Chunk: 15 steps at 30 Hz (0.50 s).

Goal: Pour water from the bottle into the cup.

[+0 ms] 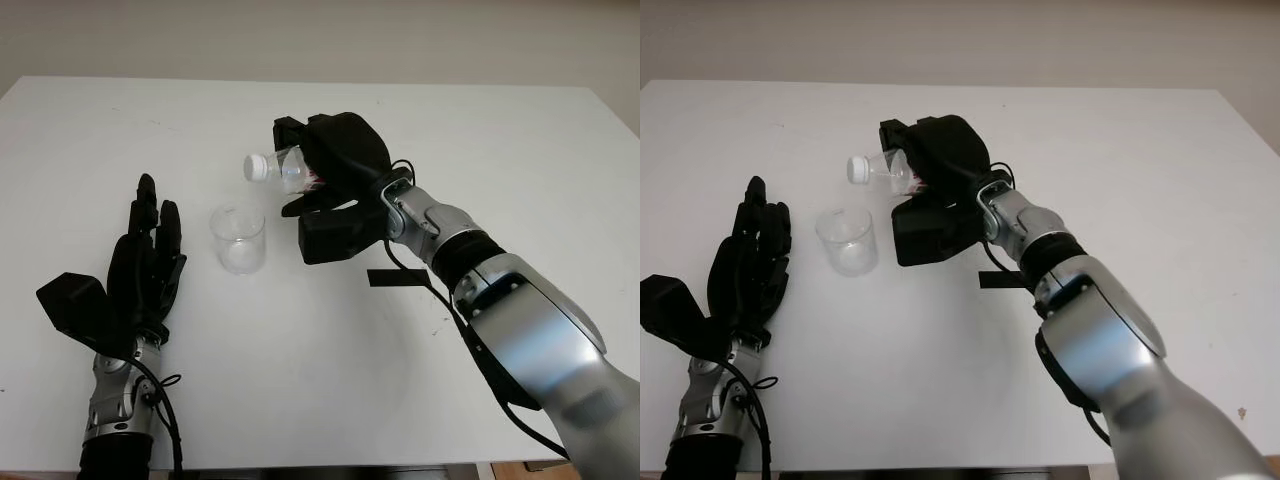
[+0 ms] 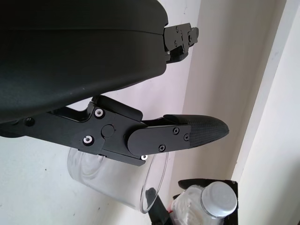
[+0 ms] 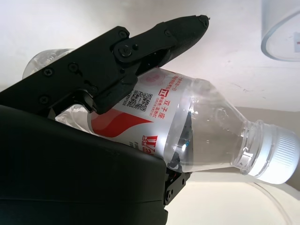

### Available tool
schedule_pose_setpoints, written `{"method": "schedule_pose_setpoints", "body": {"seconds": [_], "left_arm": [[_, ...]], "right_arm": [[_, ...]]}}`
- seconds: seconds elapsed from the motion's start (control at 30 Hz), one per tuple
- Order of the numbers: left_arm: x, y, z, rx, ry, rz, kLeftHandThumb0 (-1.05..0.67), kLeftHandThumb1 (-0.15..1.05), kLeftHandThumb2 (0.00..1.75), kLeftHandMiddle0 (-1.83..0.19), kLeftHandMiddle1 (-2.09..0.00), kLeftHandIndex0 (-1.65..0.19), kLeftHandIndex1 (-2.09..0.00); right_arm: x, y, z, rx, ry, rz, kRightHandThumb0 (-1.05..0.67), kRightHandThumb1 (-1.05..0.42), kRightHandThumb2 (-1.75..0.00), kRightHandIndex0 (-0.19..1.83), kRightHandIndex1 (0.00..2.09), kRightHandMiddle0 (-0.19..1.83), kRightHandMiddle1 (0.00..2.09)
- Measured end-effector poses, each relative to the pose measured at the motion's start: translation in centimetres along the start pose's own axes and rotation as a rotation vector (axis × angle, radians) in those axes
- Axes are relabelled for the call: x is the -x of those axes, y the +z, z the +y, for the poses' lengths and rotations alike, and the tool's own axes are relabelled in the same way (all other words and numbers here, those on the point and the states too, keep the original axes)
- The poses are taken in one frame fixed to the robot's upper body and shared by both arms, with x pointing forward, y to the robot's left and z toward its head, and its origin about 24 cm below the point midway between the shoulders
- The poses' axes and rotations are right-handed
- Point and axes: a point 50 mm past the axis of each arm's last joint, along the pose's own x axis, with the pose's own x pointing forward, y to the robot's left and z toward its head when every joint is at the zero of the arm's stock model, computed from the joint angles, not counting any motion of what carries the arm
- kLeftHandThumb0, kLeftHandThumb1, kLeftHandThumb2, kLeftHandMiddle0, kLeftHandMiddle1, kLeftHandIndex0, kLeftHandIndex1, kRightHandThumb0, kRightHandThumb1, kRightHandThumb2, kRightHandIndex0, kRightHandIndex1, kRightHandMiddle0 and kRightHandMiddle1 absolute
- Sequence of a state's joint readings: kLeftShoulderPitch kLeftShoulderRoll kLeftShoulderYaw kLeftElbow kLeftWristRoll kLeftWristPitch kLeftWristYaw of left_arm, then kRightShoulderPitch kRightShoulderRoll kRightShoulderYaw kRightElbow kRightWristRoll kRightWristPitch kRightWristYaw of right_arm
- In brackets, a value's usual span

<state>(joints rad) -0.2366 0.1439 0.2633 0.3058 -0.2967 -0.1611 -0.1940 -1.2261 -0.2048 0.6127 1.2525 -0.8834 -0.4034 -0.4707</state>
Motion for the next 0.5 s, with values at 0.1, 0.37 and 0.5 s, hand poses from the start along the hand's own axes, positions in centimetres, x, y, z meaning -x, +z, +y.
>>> {"method": "schedule_pose_setpoints", "body": {"seconds": [0.1, 0.37, 0.5], "left_arm": [[0.01, -0.02, -0.02, -0.002, 0.001, -0.002, -0.69, 1.05, 0.49, 0.14, -0.06, 0.14, -0.06], [-0.09, -0.08, -0.06, -0.001, 0.001, -0.002, -0.70, 1.05, 0.49, 0.15, -0.05, 0.14, -0.05], [-0.15, -0.08, -0.11, 0.002, 0.001, -0.003, -0.70, 1.05, 0.48, 0.15, -0.05, 0.15, -0.05]], "right_arm": [[-0.15, 0.07, -0.09, 0.037, 0.011, -0.014, -0.21, -0.96, -0.18, 1.14, 2.09, 0.40, 2.09], [-0.32, 0.51, -0.33, 0.126, -0.031, -0.070, -0.23, -0.96, -0.14, 1.07, 2.09, 0.40, 2.09], [-0.37, 0.99, -0.56, 0.206, -0.088, -0.135, -0.31, -0.95, -0.10, 1.05, 2.09, 0.39, 2.09]]}}
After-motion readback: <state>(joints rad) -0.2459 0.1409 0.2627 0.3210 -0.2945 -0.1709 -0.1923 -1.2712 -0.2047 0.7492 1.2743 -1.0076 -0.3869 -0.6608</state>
